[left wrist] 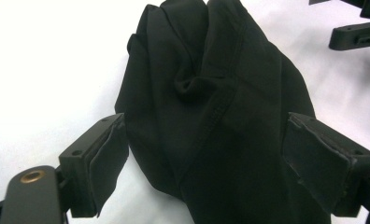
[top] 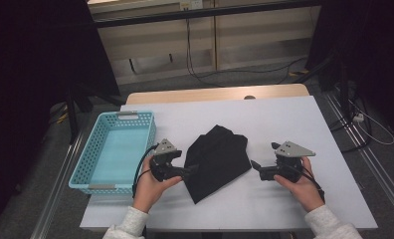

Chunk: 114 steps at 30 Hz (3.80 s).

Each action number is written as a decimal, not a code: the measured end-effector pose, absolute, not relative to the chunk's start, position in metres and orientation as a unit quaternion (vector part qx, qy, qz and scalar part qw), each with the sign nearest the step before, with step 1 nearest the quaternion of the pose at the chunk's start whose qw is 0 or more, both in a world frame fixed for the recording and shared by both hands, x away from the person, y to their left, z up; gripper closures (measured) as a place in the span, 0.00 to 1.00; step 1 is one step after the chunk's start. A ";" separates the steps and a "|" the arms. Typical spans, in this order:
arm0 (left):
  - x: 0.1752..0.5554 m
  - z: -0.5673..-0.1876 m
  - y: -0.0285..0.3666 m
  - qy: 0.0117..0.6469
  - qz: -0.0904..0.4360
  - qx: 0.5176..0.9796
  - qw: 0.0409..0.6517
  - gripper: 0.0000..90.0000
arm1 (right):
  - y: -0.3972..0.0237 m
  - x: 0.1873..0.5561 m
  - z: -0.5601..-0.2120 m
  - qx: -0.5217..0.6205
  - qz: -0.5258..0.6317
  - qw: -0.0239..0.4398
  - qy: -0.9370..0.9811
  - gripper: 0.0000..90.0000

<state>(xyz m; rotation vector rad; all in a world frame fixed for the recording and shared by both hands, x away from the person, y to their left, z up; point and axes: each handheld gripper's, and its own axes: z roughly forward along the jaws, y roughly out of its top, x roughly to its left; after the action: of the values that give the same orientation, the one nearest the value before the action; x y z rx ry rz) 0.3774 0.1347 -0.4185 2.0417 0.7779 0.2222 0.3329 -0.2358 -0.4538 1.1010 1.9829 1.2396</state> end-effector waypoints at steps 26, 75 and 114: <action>0.378 -0.421 0.139 0.321 0.100 0.827 0.451 0.17 | -0.211 0.367 -0.465 0.420 0.391 0.183 0.799 0.58; 0.398 -0.450 0.104 0.333 0.060 0.859 0.385 0.92 | -0.305 0.329 -0.453 0.500 0.406 0.179 0.744 0.97; 0.372 -0.443 0.108 0.290 0.092 0.866 0.396 0.50 | -0.303 0.328 -0.451 0.503 0.401 0.184 0.743 0.97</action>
<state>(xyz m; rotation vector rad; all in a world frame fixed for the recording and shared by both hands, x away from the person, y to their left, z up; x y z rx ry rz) 0.3719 0.1078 -0.4425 2.1964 0.7363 0.2329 0.3276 -0.3034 -0.4510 1.4187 2.0961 1.1297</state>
